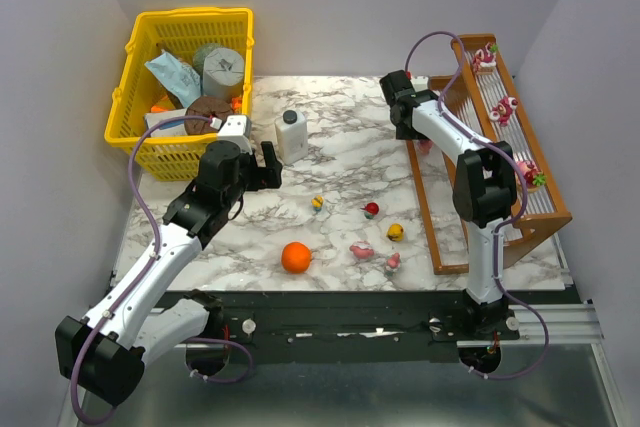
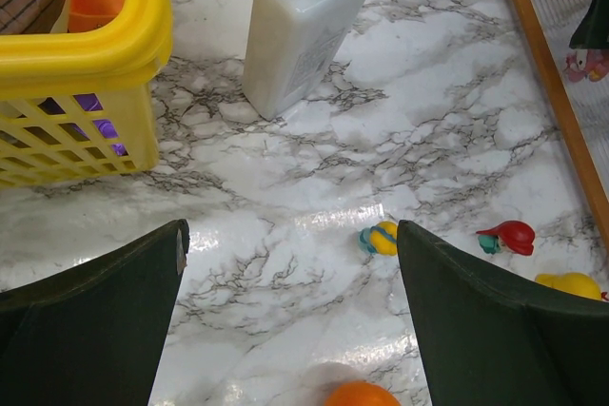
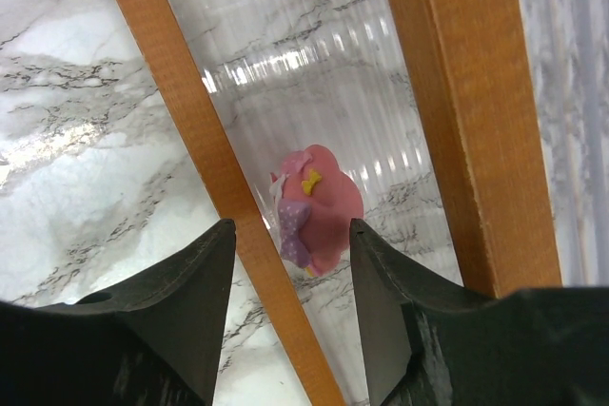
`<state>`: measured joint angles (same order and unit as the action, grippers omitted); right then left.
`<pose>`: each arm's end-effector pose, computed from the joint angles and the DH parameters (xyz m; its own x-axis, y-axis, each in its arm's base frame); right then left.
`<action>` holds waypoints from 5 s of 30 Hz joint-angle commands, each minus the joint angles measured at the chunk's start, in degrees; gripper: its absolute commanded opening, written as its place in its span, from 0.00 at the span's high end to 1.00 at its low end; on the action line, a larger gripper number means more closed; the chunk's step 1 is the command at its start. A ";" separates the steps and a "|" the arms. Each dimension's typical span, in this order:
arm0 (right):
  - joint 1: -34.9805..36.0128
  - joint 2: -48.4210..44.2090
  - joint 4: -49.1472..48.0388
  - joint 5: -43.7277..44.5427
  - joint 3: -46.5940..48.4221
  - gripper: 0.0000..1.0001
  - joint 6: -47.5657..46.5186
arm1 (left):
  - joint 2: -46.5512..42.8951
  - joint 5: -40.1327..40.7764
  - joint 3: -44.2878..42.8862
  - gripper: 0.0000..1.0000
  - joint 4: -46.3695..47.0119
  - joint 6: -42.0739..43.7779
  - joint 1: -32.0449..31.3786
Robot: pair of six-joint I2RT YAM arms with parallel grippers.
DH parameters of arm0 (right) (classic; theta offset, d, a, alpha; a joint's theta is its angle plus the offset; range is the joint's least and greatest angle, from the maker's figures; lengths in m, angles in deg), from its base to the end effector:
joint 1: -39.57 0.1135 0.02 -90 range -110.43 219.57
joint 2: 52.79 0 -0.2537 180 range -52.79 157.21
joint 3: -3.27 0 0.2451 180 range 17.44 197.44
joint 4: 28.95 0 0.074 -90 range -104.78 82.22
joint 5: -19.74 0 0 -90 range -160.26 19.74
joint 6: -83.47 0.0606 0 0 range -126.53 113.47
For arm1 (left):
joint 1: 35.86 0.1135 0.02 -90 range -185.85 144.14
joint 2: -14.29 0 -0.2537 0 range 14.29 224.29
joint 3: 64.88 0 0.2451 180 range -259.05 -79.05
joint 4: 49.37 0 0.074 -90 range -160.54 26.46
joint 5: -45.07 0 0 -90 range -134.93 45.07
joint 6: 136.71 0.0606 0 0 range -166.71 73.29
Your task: Place and organize the plastic toys onto the shelf
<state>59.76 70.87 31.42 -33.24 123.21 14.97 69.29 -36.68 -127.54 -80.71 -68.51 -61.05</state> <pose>0.4431 0.1241 0.1987 -0.7960 0.0191 -0.6050 0.2828 0.8955 -0.3437 0.2210 -0.0943 0.3002 -0.4497 -0.1946 -0.8717 0.1457 0.9469 -0.2866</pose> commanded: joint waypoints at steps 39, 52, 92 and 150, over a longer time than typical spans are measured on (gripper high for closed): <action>14.18 -26.87 -13.67 -34.50 -20.95 0.22 -20.88 | -2.71 -0.87 1.20 0.01 0.65 -0.43 0.84; 27.27 -46.12 -15.78 -51.78 -48.81 0.20 -26.25 | -5.69 -2.10 2.87 0.01 -1.02 -3.07 1.02; 34.57 -30.41 0.57 -23.74 -42.32 0.12 40.38 | -6.84 -2.28 5.07 0.01 -4.01 -5.62 1.11; 35.27 -33.65 -13.25 -40.11 -36.97 0.09 -13.29 | -7.89 1.24 1.65 0.01 -7.53 -2.54 1.46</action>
<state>94.40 41.34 15.40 -79.69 82.10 -8.81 62.67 -37.64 -123.43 -87.03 -72.29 -60.17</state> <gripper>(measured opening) 0.899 0.988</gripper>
